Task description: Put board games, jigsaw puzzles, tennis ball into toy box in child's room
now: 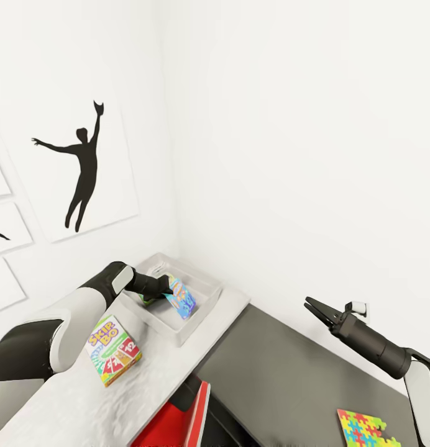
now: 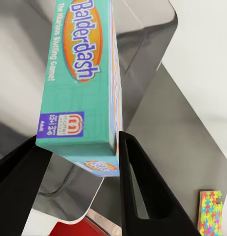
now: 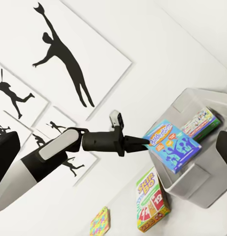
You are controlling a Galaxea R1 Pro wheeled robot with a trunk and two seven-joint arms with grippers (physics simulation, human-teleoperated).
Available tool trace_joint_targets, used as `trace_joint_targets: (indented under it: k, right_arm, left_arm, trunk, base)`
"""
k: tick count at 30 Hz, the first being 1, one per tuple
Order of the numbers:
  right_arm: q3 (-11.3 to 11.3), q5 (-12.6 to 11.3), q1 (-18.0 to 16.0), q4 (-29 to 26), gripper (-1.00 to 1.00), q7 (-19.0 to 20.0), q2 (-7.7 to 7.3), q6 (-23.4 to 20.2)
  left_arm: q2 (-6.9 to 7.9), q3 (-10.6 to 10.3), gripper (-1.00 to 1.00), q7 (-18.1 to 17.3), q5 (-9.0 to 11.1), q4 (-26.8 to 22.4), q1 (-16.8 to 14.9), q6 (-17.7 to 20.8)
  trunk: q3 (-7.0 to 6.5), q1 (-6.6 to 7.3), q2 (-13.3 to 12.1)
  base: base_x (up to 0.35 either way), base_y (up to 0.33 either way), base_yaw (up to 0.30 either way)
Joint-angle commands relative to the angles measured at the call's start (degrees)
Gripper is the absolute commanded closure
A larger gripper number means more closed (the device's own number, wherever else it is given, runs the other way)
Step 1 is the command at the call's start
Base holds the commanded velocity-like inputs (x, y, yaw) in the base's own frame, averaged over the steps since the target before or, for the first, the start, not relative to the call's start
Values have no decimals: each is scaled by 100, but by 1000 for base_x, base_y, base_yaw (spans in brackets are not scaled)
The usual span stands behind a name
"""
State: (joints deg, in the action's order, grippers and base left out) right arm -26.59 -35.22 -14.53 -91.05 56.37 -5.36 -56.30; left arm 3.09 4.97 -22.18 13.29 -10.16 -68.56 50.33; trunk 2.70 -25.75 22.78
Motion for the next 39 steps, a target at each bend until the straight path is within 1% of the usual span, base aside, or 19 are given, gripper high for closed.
trace_joint_targets:
  k: [1,9,15,22,23,24,26,28,39]
  right_arm:
    - [-5,9,-6,0,-100,29,0,-18]
    - [-9,7,-6,0,-100,40,-11,-12]
    - [-5,5,-6,0,-100,53,-6,29]
    - [4,-9,-6,0,-100,38,6,186]
    - [3,-42,-6,8,-100,31,-27,219]
    - [0,-34,-6,5,-100,34,8,251]
    - [-2,-29,-6,4,-100,36,25,301]
    - [-7,-21,-6,2,-100,41,53,288]
    - [-4,-11,-6,8,-100,54,25,278]
  left_arm:
    - [-1,48,100,3,-5,-3,-5,38]
    - [-18,48,100,3,3,-3,-3,36]
    - [-51,48,100,2,-9,-3,0,-91]
    - [-58,48,100,3,-11,-3,-3,-114]
    - [-43,31,100,-32,-2,-27,0,-147]
    - [-56,30,100,-28,-15,-28,0,-181]
    - [-61,30,100,-24,-19,-29,0,-236]
    - [-69,30,100,-15,-28,-29,0,-237]
    - [-54,29,100,-6,-33,-30,9,-243]
  trunk:
    - [23,-4,14]
    - [80,-4,14]
    - [83,-4,14]
    - [84,-4,14]
    - [84,-4,14]
    - [84,-4,14]
    - [84,-4,14]
    - [84,-4,14]
    - [84,-4,14]
  base:
    - [0,0,0]
    - [0,0,0]
    - [0,0,0]
    - [0,0,0]
    - [0,0,0]
    - [0,0,0]
    - [0,0,0]
    - [0,0,0]
    - [0,0,0]
